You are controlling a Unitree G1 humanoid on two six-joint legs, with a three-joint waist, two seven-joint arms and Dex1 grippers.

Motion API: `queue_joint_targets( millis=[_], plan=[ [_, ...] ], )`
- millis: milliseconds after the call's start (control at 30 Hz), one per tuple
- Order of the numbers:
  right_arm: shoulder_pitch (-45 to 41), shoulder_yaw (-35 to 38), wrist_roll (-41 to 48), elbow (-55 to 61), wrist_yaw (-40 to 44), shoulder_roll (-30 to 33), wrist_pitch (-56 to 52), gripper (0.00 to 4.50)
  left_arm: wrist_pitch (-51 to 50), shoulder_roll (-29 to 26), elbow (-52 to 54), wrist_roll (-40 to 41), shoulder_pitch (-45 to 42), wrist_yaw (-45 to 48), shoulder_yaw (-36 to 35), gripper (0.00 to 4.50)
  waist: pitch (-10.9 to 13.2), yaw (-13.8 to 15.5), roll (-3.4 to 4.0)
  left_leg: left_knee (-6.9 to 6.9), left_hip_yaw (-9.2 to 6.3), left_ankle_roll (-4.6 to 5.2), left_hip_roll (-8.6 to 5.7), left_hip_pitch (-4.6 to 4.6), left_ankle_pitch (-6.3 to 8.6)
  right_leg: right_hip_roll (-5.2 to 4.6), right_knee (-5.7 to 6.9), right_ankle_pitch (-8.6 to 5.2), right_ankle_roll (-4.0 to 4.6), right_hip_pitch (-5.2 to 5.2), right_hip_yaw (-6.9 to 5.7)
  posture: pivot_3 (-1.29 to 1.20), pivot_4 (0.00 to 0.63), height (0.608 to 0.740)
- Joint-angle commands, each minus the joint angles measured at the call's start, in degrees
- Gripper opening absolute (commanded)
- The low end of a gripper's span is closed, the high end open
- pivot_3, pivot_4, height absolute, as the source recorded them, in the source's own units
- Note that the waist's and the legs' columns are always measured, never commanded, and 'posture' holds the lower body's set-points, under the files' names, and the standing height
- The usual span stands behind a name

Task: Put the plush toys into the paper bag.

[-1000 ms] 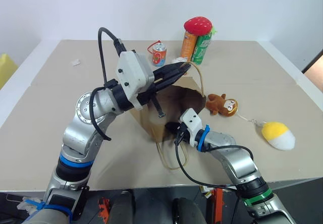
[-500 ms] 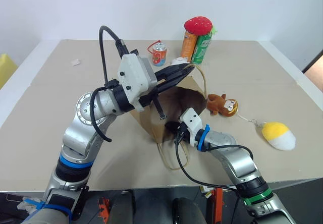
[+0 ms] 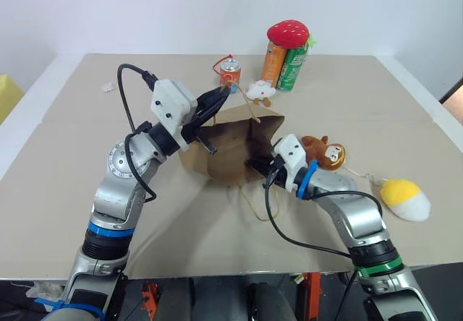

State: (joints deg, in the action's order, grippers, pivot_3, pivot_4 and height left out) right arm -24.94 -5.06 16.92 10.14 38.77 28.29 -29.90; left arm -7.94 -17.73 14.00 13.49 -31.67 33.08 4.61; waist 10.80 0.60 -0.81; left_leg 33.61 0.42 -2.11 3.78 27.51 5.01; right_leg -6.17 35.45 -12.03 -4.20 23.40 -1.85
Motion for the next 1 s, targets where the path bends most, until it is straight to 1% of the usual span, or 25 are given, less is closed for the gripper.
queue_joint_targets(
  millis=[33,100,133,200,233,267,333,433,500,633,700,833,1000],
  plan=[
    [0.0,4.3,4.8,6.1,2.2,1.6,-1.9,2.01,3.2,-0.7,-0.3,-2.2,-0.7,0.1,0.2,0.00,0.0,0.0,-0.01,-0.02,-0.01,0.00,0.00,0.00,0.00,0.01,0.00,-0.03,0.00,0.00,0.00,0.00,0.150,0.740],
    [0.1,7.3,8.4,8.6,3.1,2.7,-4.4,2.63,4.5,-0.7,-1.1,-3.4,-1.0,0.2,0.9,0.00,0.0,0.0,-0.01,-0.10,-0.05,-0.01,0.00,-0.01,0.01,0.05,0.00,-0.15,-0.04,0.00,0.00,0.00,0.150,0.740],
    [0.2,10.3,11.1,9.4,3.3,3.5,-6.1,2.94,5.1,-0.6,-1.5,-3.8,-1.2,0.3,1.1,0.00,0.0,0.1,-0.01,-0.12,-0.06,-0.03,0.00,-0.01,0.02,0.05,0.00,-0.17,-0.04,0.00,0.00,0.00,0.150,0.740],
    [0.6,15.5,15.3,9.4,2.7,4.9,-9.8,3.80,5.9,-0.5,-1.9,-4.1,-1.4,0.6,1.4,0.00,0.0,0.1,-0.01,-0.10,-0.07,-0.05,-0.01,0.00,0.04,0.05,0.00,-0.20,-0.04,-0.05,0.00,0.00,0.150,0.740],
    [0.9,17.2,16.2,9.1,2.5,5.6,-10.5,3.93,6.2,-0.5,-1.9,-4.2,-1.5,0.6,1.6,0.00,0.0,0.1,-0.02,-0.09,-0.07,-0.05,-0.01,0.00,0.04,0.05,0.00,-0.20,-0.04,-0.06,0.00,0.00,0.150,0.740],
    [1.2,18.3,15.4,8.3,1.4,6.2,-10.2,4.43,6.3,-0.4,-1.8,-4.2,-1.5,0.7,1.7,0.00,0.0,0.2,-0.02,-0.06,-0.07,-0.06,-0.02,0.00,0.04,0.02,0.00,-0.19,-0.03,-0.07,0.01,0.00,0.150,0.740],
    [1.7,19.9,13.7,6.8,-0.2,7.2,-9.3,4.43,6.5,-0.3,-1.5,-4.1,-1.6,0.8,1.9,0.00,0.0,0.1,-0.02,-0.04,-0.07,-0.12,-0.03,-0.01,0.08,0.01,0.00,-0.17,0.00,-0.08,0.00,0.00,0.150,0.740],
    [1.6,20.6,7.6,4.4,-9.2,7.9,-11.2,4.43,6.3,0.0,-0.6,-3.7,-1.3,1.2,2.0,0.00,0.0,0.0,-0.01,-0.03,-0.07,-0.16,-0.03,-0.03,0.10,0.02,0.00,-0.10,0.09,-0.05,0.00,0.00,0.150,0.740],
    [2.1,19.7,5.5,4.6,-12.2,8.0,-12.8,4.43,6.1,0.0,0.1,-3.5,-1.1,1.2,2.0,0.00,0.0,0.0,-0.01,-0.01,-0.07,-0.16,-0.03,-0.06,0.10,0.02,0.00,-0.03,0.16,-0.04,0.00,0.00,0.150,0.740],
    [3.5,16.9,0.2,4.8,-19.5,6.4,-15.4,4.43,3.7,1.0,1.6,-2.3,-1.0,0.0,1.4,0.00,0.0,0.0,-0.01,-0.02,-0.07,-0.12,-0.02,-0.06,0.07,0.02,0.00,-0.02,0.15,-0.04,0.00,0.00,0.150,0.740],
    [3.3,16.7,-0.7,4.0,-22.7,4.3,-16.7,4.43,0.5,2.0,2.2,-0.2,-1.0,-1.4,0.3,0.00,0.0,0.0,-0.01,-0.02,-0.07,-0.05,-0.02,-0.06,0.03,0.02,0.00,-0.03,0.14,-0.04,0.01,0.00,0.150,0.740],
    [3.0,16.7,-2.9,1.5,-27.6,0.7,-18.4,4.43,-2.1,2.7,2.9,1.2,-1.3,-2.4,-0.5,0.00,0.0,0.0,-0.01,-0.02,-0.07,-0.03,-0.03,-0.06,0.02,0.03,0.00,-0.05,0.08,-0.05,0.02,0.00,0.150,0.740],
    [3.5,15.9,-5.3,-1.9,-30.5,-1.4,-19.3,4.43,-6.2,3.8,4.4,3.5,-1.9,-3.9,-1.2,0.00,0.0,0.0,-0.01,0.04,-0.09,-0.02,-0.03,-0.06,0.01,0.04,0.01,-0.03,0.07,-0.10,0.01,0.00,0.150,0.740]
  ],
)
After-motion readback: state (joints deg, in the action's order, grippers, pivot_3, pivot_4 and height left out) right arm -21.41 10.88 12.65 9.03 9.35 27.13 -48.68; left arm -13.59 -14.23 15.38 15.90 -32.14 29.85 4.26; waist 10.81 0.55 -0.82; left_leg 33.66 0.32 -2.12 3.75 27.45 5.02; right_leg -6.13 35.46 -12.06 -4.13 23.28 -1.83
